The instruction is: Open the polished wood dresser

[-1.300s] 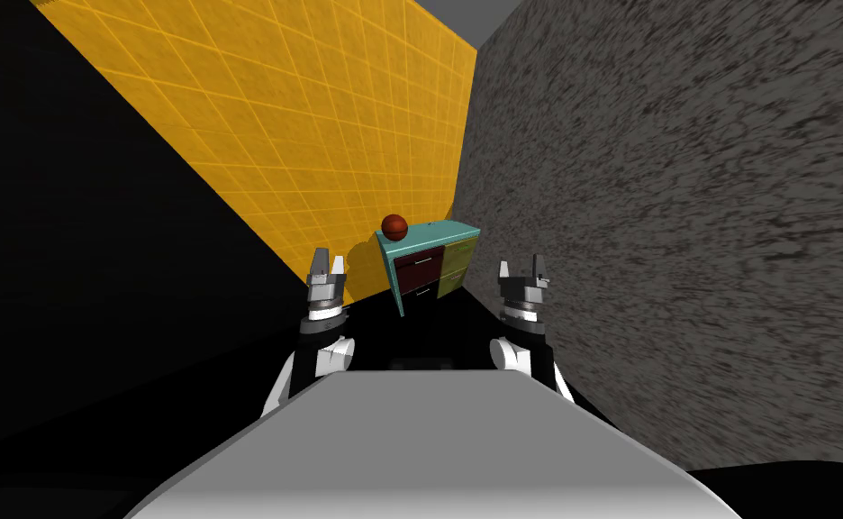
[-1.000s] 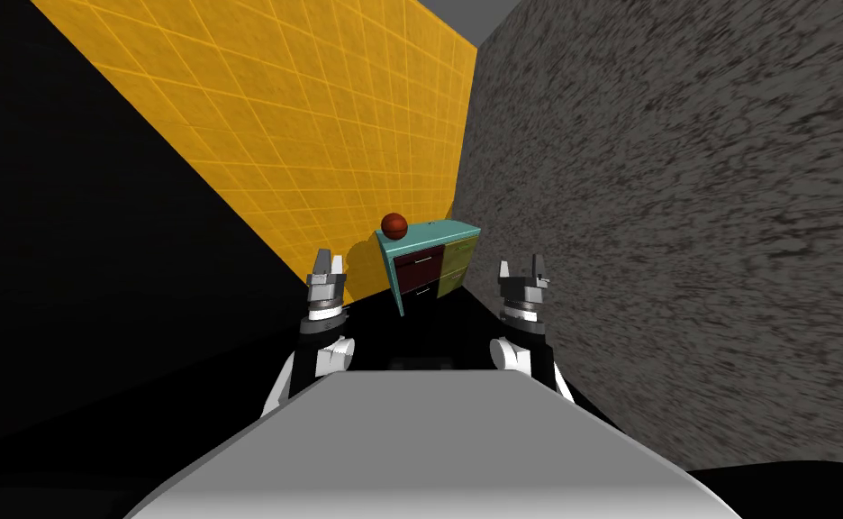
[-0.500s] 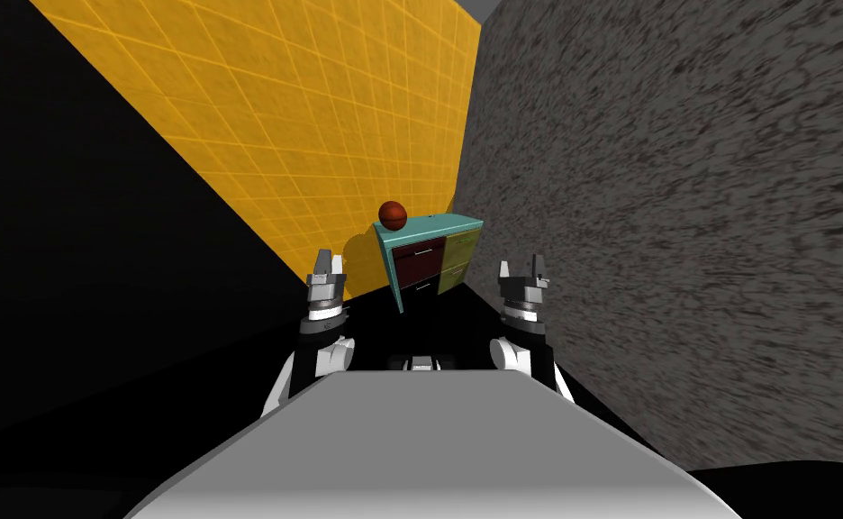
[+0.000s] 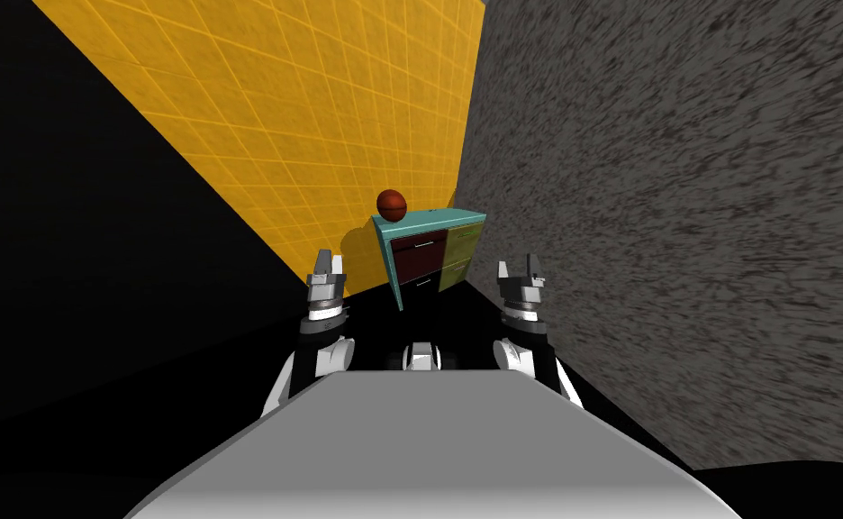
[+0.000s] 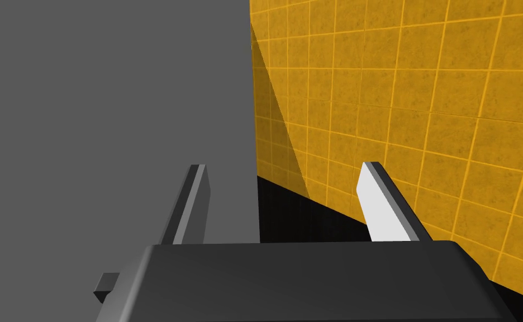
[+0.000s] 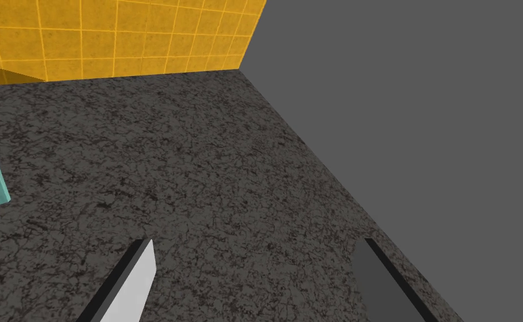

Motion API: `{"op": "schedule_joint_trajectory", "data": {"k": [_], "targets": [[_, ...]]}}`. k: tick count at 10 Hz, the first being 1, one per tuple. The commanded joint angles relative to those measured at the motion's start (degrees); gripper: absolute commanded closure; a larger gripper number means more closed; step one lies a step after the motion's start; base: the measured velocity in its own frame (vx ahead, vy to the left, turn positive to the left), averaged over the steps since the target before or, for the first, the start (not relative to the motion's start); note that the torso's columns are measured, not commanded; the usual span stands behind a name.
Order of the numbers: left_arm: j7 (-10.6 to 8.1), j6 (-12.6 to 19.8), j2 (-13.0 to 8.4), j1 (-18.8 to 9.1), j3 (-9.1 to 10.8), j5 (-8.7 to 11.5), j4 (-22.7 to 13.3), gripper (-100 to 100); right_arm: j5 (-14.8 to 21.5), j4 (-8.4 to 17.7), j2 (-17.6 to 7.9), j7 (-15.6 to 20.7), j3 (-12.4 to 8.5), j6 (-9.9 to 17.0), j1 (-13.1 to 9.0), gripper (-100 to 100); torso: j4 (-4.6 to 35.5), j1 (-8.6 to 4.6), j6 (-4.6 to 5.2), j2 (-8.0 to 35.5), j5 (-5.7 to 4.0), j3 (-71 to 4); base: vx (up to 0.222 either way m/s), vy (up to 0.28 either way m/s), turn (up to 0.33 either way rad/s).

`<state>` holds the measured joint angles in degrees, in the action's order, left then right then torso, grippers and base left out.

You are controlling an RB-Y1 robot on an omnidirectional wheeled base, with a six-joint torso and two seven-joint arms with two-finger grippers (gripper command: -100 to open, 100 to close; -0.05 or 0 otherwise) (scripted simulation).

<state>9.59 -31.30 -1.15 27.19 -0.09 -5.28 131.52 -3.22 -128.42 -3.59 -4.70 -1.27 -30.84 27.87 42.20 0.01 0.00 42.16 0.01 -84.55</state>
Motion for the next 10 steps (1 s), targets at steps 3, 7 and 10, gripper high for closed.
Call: {"op": "schedule_joint_trajectory", "data": {"k": [3,7,10], "targets": [[0.0,0.0,0.0,0.0,0.0,0.0,0.0,0,2.8,1.3,-3.9,6.6,0.1,-0.4,-0.3,-100,0.1,0.0,0.0,0.1,0.0,0.0,0.052,0.023,0.018],[0.0,0.0,0.0,0.0,0.0,0.0,0.0,0,5.0,2.2,-5.6,11.7,0.1,-0.7,-0.4,-100,0.1,-0.01,0.0,0.1,-0.01,0.0,0.038,0.014,0.014],[0.0,0.0,0.0,0.0,0.0,0.0,0.0,0,7.6,3.2,-6.9,16.8,0.0,-1.0,-0.6,-100,0.1,0.0,0.0,0.1,0.0,0.0,0.049,0.017,0.018]]}}
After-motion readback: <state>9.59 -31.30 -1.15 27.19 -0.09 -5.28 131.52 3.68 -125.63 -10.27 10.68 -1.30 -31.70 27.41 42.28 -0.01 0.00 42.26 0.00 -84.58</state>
